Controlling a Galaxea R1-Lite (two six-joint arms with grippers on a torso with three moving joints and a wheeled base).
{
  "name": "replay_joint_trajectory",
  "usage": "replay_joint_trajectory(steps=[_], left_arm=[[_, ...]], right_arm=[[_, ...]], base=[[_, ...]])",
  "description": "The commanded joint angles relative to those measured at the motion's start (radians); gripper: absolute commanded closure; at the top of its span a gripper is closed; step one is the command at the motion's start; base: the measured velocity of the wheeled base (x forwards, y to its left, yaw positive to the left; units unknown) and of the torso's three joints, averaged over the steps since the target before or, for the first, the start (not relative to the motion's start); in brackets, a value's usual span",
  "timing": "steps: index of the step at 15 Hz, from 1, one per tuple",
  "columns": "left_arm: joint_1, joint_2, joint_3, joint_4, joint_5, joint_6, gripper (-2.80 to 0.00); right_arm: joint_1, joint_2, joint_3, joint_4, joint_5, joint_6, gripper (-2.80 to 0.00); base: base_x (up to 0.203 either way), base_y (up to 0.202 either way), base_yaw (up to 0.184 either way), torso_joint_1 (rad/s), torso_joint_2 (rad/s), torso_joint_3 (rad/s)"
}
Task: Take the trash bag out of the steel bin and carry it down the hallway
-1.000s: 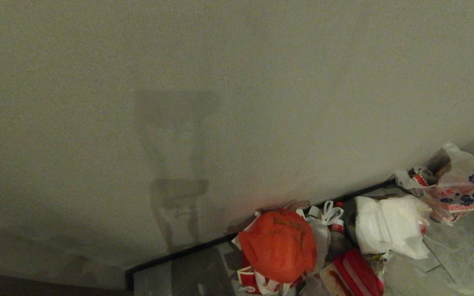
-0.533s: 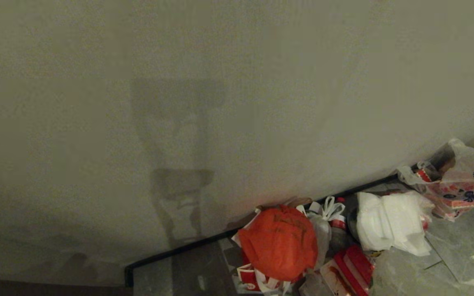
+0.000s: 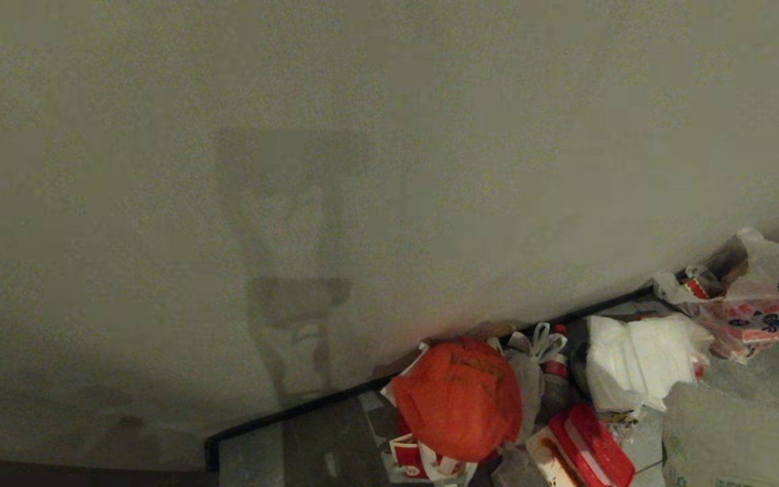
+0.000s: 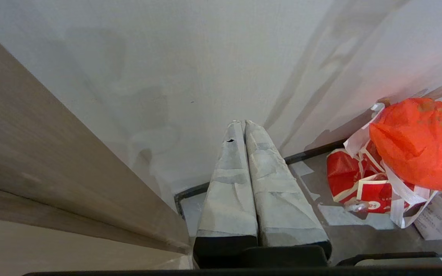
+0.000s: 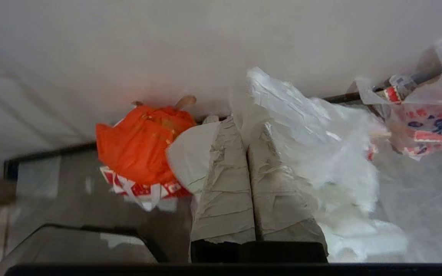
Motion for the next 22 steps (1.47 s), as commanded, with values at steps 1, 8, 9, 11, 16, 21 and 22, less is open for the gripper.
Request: replay_joint_trajectory(steps=[1, 8, 9, 11, 16, 21, 22], left_arm=[[0.002, 0.001, 0.0, 0.0, 0.0, 0.0, 0.0], [0.0, 0.001, 0.0, 0.0, 0.0, 0.0, 0.0], [0.0, 0.001, 0.0, 0.0, 0.0, 0.0, 0.0], [0.001, 0.001, 0.0, 0.0, 0.0, 0.0, 0.0], [0.002, 0.001, 0.0, 0.0, 0.0, 0.0, 0.0], [0.002, 0.001, 0.0, 0.0, 0.0, 0.0, 0.0], [0.0, 0.001, 0.0, 0.0, 0.0, 0.0, 0.0]], right_arm=[[0.002, 0.265, -0.114, 0.012, 0.008, -0.021, 0.0], [0.147, 0.642, -0.269, -0.026, 0.042, -0.219, -2.8], [0.15, 0.68, -0.276, -0.028, 0.04, -0.219, -2.8], [0.166, 0.697, -0.293, -0.033, 0.027, -0.217, -2.8], [0.143, 0.477, -0.223, 0.023, 0.025, -0.059, -2.8], [0.065, 0.078, -0.098, 0.221, 0.031, 0.025, 0.0], [0.024, 0.028, -0.075, 0.254, 0.024, 0.05, 0.0]], base=[[0.0, 0.0, 0.0, 0.0, 0.0, 0.0], [0.0, 0.0, 0.0, 0.0, 0.0, 0.0], [0.0, 0.0, 0.0, 0.0, 0.0, 0.0], [0.0, 0.0, 0.0, 0.0, 0.0, 0.0], [0.0, 0.0, 0.0, 0.0, 0.0, 0.0], [0.0, 0.0, 0.0, 0.0, 0.0, 0.0], [0.0, 0.0, 0.0, 0.0, 0.0, 0.0]])
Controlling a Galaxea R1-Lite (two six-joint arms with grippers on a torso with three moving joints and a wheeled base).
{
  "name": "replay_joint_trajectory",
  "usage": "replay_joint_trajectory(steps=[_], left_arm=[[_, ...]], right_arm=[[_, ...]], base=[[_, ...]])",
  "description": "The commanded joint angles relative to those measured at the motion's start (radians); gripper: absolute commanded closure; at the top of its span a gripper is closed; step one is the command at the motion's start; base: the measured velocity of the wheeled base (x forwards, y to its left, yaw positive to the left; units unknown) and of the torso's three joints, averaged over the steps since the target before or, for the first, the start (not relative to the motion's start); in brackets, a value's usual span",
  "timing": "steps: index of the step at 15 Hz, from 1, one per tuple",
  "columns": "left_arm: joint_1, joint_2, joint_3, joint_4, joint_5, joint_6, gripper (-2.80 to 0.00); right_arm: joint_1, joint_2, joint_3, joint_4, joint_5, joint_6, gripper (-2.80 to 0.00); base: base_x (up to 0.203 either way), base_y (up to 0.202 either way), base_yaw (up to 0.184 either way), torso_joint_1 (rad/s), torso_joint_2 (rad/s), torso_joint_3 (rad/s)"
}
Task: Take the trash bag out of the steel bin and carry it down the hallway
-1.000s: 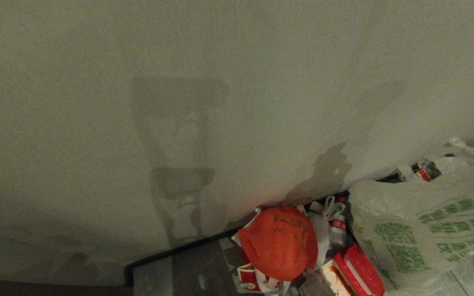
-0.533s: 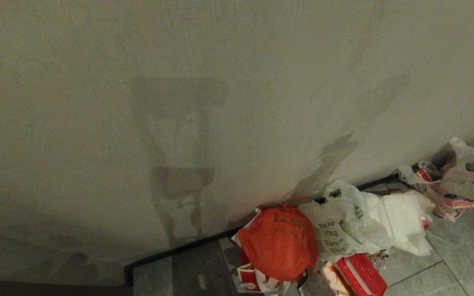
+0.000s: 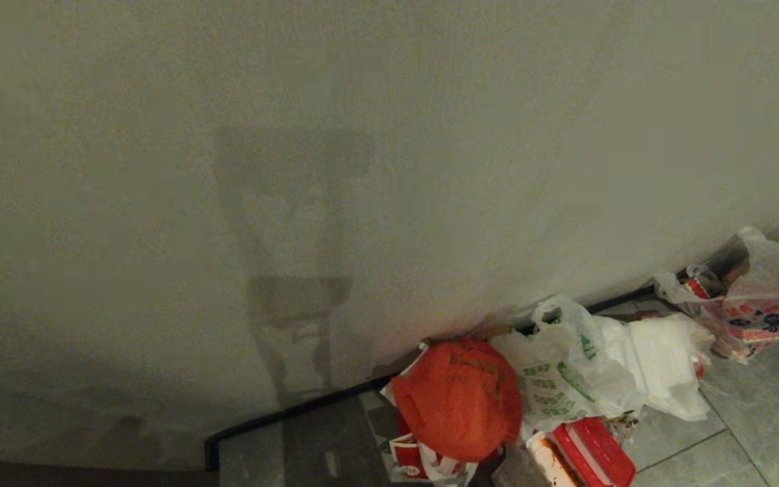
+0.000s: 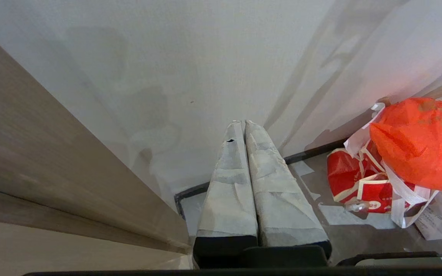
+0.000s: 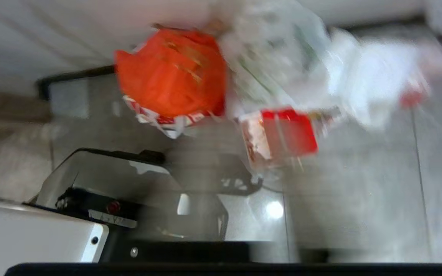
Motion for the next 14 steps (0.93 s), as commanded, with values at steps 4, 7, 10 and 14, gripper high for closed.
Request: replay_joint_trajectory(steps=[4, 7, 10, 14], left_arm=[[0.001, 0.001, 0.0, 0.0, 0.0, 0.0, 0.0], [0.0, 0.001, 0.0, 0.0, 0.0, 0.0, 0.0], [0.001, 0.001, 0.0, 0.0, 0.0, 0.0, 0.0], [-0.001, 0.001, 0.0, 0.0, 0.0, 0.0, 0.0]], right_arm=[[-0.093, -0.271, 0.251, 0.024, -0.057, 0.029, 0.0], [-0.071, -0.315, 0.38, -0.054, -0.104, 0.033, 0.0], [-0.053, -0.441, 0.5, -0.222, -0.105, 0.039, 0.0], [-0.051, -0.548, 0.645, -0.389, -0.139, 0.016, 0.0]], base=[[0.0, 0.0, 0.0, 0.0, 0.0, 0.0], [0.0, 0.0, 0.0, 0.0, 0.0, 0.0], [0.0, 0.0, 0.0, 0.0, 0.0, 0.0], [0.0, 0.0, 0.0, 0.0, 0.0, 0.0]])
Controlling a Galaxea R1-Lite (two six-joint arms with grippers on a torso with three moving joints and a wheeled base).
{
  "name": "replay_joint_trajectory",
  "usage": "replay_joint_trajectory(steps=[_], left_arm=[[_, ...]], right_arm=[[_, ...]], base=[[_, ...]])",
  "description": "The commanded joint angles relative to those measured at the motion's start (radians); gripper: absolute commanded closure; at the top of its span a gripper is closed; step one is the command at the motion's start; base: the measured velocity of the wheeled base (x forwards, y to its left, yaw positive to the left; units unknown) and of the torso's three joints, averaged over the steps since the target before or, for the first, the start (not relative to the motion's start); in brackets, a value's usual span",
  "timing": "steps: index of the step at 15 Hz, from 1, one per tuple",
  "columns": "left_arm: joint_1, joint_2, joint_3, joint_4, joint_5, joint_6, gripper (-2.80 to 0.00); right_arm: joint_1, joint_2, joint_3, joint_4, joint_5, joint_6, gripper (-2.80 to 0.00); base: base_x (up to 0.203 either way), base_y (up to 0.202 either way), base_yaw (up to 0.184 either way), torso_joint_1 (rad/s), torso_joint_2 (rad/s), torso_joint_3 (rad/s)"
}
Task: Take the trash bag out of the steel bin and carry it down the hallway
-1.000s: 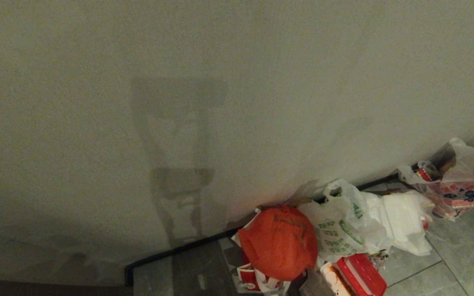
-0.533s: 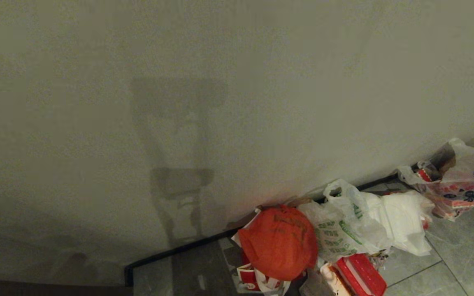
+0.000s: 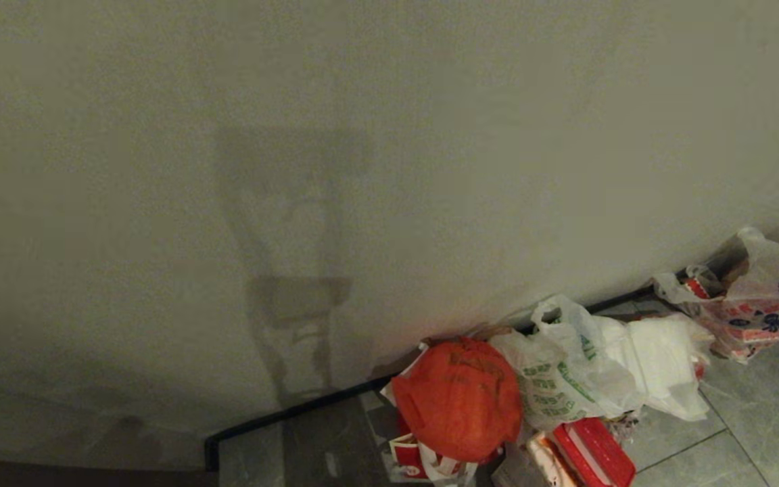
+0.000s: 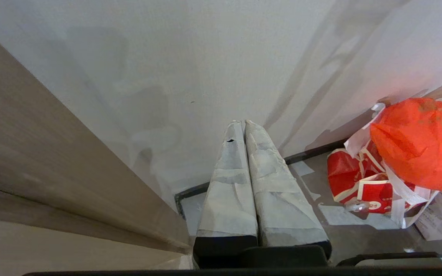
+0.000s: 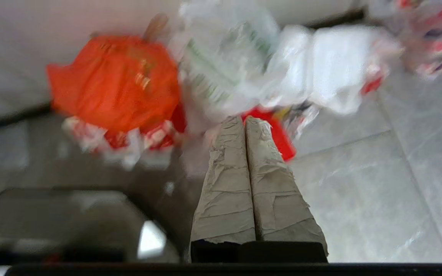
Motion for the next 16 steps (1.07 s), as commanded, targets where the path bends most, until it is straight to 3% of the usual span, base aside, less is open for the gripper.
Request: replay_joint_trajectory(steps=[1, 4, 6, 16], left_arm=[[0.001, 0.001, 0.0, 0.0, 0.0, 0.0, 0.0], [0.001, 0.001, 0.0, 0.0, 0.0, 0.0, 0.0], [0.002, 0.001, 0.0, 0.0, 0.0, 0.0, 0.0], [0.0, 0.001, 0.0, 0.0, 0.0, 0.003, 0.0]], right_arm=[[0.001, -0.039, 0.065, -0.164, -0.005, -0.005, 0.0], [0.001, -0.038, 0.131, -0.292, 0.004, -0.037, 0.0], [0.001, -0.038, 0.133, -0.294, 0.0, 0.001, 0.0], [0.001, -0.038, 0.133, -0.296, 0.0, -0.002, 0.0]], base=[[0.0, 0.0, 0.0, 0.0, 0.0, 0.0], [0.0, 0.0, 0.0, 0.0, 0.0, 0.0], [0.0, 0.0, 0.0, 0.0, 0.0, 0.0], [0.0, 0.0, 0.0, 0.0, 0.0, 0.0]])
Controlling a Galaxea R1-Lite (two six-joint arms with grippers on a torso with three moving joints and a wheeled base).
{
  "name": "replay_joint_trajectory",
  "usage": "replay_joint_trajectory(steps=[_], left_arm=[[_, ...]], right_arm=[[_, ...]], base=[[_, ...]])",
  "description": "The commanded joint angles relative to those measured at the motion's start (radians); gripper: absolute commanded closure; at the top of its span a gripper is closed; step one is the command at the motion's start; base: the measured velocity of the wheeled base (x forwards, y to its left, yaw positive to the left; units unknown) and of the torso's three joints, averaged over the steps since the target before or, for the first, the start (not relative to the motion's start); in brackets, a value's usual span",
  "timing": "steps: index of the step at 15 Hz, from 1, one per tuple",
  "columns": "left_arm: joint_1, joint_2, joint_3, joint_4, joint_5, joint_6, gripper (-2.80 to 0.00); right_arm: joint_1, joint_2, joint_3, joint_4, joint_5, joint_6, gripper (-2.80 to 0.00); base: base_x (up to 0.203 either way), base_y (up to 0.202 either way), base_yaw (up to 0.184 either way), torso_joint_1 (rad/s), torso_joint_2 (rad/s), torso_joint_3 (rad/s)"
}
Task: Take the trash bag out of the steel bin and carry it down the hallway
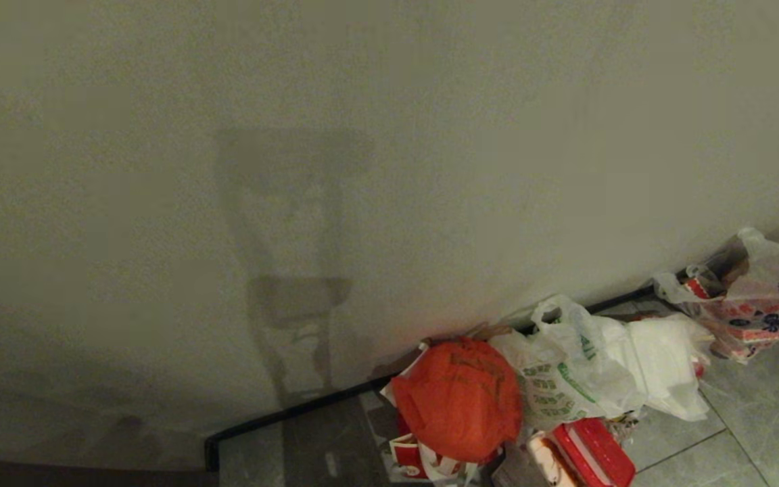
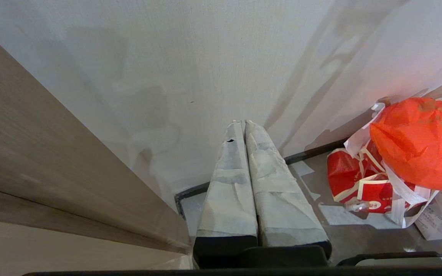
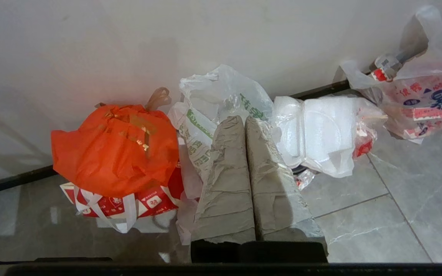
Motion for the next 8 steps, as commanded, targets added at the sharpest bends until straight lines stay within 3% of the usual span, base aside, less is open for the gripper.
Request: replay_joint_trajectory(steps=[1, 4, 8], left_arm=[[0.001, 0.001, 0.0, 0.0, 0.0, 0.0, 0.0], [0.002, 0.0, 0.0, 0.0, 0.0, -0.001, 0.0], [0.002, 0.0, 0.0, 0.0, 0.0, -0.001, 0.0]], right_arm=[[0.0, 0.001, 0.012, 0.0, 0.0, 0.0, 0.0], [0.0, 0.001, 0.012, 0.0, -0.001, -0.001, 0.0], [0.0, 0.001, 0.012, 0.0, 0.0, 0.0, 0.0]], base=[[0.0, 0.0, 0.0, 0.0, 0.0, 0.0], [0.0, 0.0, 0.0, 0.002, 0.0, 0.073], [0.0, 0.0, 0.0, 0.001, 0.0, 0.181]])
